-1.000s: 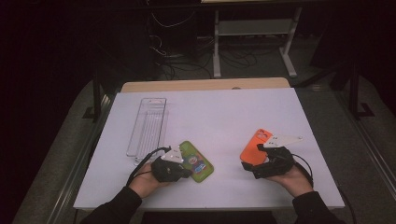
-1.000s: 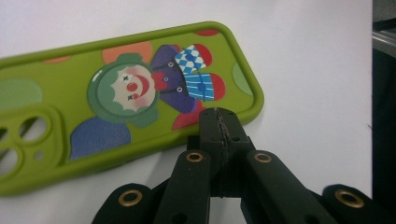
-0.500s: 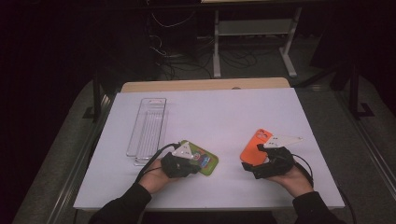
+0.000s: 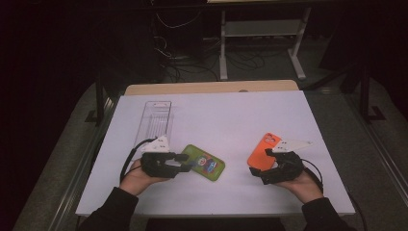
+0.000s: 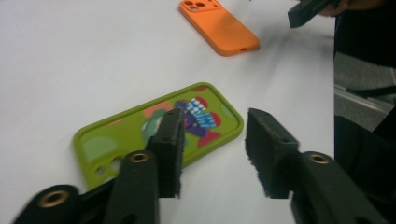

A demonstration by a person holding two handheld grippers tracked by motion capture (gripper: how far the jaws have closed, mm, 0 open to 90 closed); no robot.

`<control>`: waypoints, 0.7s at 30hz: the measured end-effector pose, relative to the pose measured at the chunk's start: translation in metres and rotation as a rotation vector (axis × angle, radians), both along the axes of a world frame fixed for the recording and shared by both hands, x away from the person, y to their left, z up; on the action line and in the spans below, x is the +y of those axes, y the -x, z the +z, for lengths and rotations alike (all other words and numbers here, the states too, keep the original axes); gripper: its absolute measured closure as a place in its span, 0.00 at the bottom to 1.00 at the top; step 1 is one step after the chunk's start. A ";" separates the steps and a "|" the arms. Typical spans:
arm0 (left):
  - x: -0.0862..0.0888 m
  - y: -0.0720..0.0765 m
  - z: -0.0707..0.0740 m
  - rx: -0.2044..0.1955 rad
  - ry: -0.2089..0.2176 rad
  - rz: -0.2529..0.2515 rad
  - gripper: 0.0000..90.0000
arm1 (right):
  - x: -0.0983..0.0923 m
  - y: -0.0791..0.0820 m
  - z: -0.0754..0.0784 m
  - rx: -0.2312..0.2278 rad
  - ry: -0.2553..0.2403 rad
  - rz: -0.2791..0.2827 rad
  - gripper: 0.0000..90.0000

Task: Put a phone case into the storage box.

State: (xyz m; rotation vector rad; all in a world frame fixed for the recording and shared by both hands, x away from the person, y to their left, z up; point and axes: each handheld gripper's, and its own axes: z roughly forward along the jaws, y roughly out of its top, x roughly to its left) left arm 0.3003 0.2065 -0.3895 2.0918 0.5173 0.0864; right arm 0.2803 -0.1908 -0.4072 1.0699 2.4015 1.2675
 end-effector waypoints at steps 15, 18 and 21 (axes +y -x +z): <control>0.063 0.009 0.000 -0.069 0.040 0.164 0.13 | -0.001 0.000 -0.002 -0.002 0.006 0.002 0.09; 0.064 0.009 -0.002 -0.065 0.036 0.168 0.03 | -0.001 0.000 -0.002 -0.004 0.013 0.008 0.09; 0.061 0.009 -0.003 -0.072 0.019 0.174 0.00 | 0.000 0.000 -0.003 0.004 0.017 0.018 0.10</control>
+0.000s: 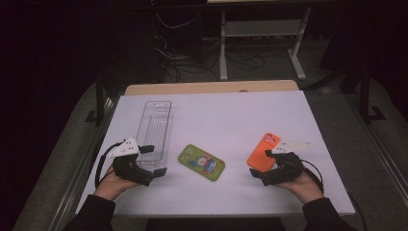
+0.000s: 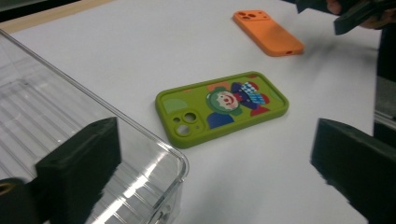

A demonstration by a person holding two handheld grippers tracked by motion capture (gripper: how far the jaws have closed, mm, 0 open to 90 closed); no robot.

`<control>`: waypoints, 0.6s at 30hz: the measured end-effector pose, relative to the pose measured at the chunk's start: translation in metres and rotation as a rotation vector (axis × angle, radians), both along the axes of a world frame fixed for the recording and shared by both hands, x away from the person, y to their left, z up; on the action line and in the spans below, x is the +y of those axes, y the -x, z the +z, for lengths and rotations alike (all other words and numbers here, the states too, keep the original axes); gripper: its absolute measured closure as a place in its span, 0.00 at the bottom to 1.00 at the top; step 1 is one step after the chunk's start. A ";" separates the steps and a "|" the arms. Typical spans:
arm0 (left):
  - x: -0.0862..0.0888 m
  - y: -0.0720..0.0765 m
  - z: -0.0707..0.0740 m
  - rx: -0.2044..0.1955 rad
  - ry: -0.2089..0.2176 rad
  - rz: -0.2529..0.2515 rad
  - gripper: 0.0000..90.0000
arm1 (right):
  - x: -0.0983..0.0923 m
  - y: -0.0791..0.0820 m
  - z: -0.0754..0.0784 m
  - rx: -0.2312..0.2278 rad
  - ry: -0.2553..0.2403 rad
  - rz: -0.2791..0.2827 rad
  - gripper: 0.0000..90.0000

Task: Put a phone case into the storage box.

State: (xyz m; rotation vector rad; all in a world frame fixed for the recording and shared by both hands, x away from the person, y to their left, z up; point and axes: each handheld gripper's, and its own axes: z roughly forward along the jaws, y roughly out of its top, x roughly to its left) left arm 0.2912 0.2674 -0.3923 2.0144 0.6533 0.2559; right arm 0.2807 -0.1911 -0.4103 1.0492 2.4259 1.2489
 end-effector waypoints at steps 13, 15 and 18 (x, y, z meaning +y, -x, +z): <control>-0.003 -0.006 -0.002 0.019 0.016 -0.020 0.00 | 0.019 -0.011 0.010 0.035 0.044 0.046 0.03; -0.003 -0.006 -0.002 0.022 0.021 -0.015 0.00 | 0.026 -0.013 0.011 0.029 0.054 0.054 0.03; -0.002 -0.006 -0.001 0.021 0.023 -0.009 0.00 | 0.036 -0.016 0.014 0.025 0.065 0.067 0.03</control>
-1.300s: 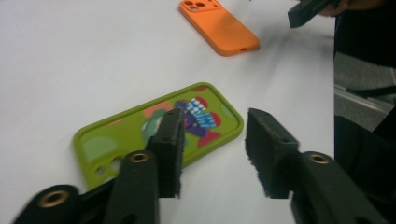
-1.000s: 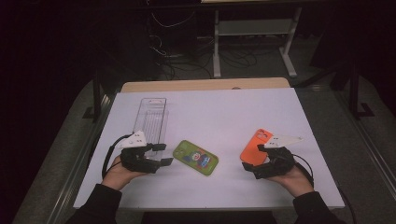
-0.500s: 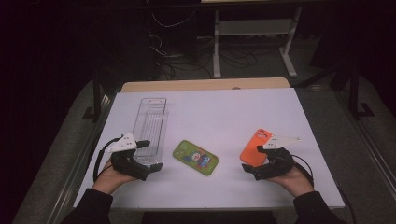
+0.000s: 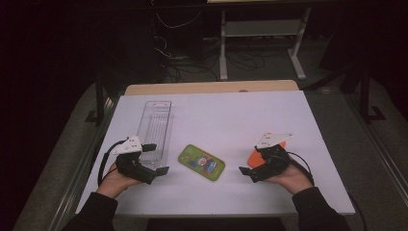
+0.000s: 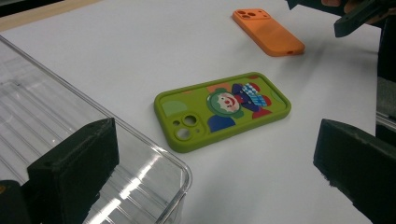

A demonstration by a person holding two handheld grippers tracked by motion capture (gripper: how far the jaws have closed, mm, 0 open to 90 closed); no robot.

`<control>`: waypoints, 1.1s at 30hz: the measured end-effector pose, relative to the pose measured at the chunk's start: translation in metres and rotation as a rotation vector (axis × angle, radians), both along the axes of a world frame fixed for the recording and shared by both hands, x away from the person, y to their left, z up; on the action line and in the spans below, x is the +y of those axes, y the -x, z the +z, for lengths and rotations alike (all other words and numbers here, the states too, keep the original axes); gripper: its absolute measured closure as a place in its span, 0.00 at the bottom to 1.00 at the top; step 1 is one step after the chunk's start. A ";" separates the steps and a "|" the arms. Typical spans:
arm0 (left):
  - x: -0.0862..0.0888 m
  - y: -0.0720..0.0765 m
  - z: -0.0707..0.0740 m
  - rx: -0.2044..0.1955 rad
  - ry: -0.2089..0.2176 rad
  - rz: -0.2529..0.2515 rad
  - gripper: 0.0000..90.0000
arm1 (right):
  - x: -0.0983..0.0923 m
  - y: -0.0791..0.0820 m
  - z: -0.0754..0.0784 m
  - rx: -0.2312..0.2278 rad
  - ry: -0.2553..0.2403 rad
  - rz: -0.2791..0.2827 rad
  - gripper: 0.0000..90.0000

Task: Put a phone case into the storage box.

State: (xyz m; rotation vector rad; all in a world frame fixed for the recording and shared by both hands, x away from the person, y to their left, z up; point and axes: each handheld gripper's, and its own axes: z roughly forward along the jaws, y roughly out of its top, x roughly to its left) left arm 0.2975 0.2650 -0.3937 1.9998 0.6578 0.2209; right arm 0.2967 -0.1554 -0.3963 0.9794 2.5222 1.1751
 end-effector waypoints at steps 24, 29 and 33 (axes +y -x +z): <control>0.000 0.001 0.001 0.003 0.010 0.005 0.00 | 0.073 -0.043 0.017 0.041 0.050 0.076 0.00; -0.001 0.001 0.000 0.006 0.023 0.009 0.00 | 0.087 -0.048 0.016 0.049 0.071 0.092 0.00; -0.001 0.001 0.000 0.006 0.023 0.010 0.00 | 0.098 -0.051 0.013 0.074 0.102 0.111 0.00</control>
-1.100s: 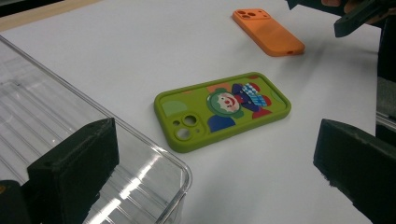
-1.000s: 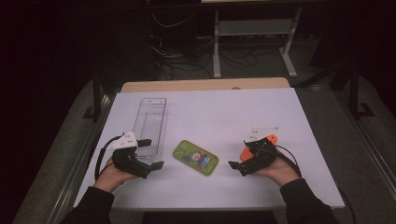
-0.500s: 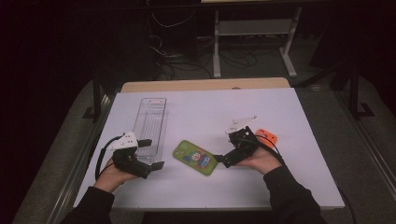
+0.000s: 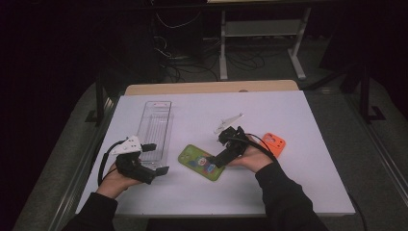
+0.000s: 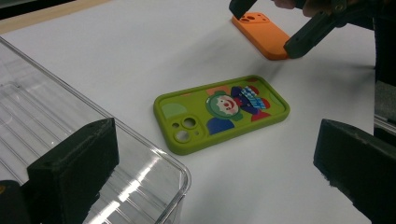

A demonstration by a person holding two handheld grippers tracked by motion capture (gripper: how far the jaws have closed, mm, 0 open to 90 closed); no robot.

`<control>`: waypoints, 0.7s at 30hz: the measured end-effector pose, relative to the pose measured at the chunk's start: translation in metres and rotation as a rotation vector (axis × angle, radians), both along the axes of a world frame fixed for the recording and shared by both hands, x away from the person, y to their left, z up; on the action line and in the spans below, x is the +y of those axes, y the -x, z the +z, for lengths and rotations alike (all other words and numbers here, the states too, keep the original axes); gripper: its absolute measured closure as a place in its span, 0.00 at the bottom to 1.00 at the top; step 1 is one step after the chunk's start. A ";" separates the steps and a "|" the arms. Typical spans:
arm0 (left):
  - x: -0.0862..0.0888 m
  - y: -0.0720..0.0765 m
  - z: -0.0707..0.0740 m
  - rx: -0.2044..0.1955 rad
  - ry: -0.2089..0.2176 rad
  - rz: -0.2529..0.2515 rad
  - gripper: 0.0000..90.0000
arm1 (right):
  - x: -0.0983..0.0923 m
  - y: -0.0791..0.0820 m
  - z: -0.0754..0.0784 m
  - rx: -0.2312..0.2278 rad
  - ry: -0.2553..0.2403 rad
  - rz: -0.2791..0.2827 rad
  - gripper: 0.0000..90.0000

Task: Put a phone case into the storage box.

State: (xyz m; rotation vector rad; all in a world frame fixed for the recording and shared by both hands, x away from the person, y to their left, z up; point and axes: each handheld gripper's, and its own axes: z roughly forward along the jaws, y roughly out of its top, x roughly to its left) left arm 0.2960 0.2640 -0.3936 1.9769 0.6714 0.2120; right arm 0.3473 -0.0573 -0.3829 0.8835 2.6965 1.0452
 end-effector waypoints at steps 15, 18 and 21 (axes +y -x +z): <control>0.001 -0.001 0.000 -0.007 -0.009 -0.009 0.00 | 0.026 -0.009 -0.013 0.013 0.133 0.041 0.00; 0.002 -0.001 0.001 -0.002 -0.008 -0.005 0.00 | 0.030 -0.010 -0.017 0.034 0.148 0.046 0.00; 0.002 -0.001 0.001 -0.002 -0.008 -0.007 0.00 | 0.033 -0.010 -0.021 0.044 0.168 0.047 0.00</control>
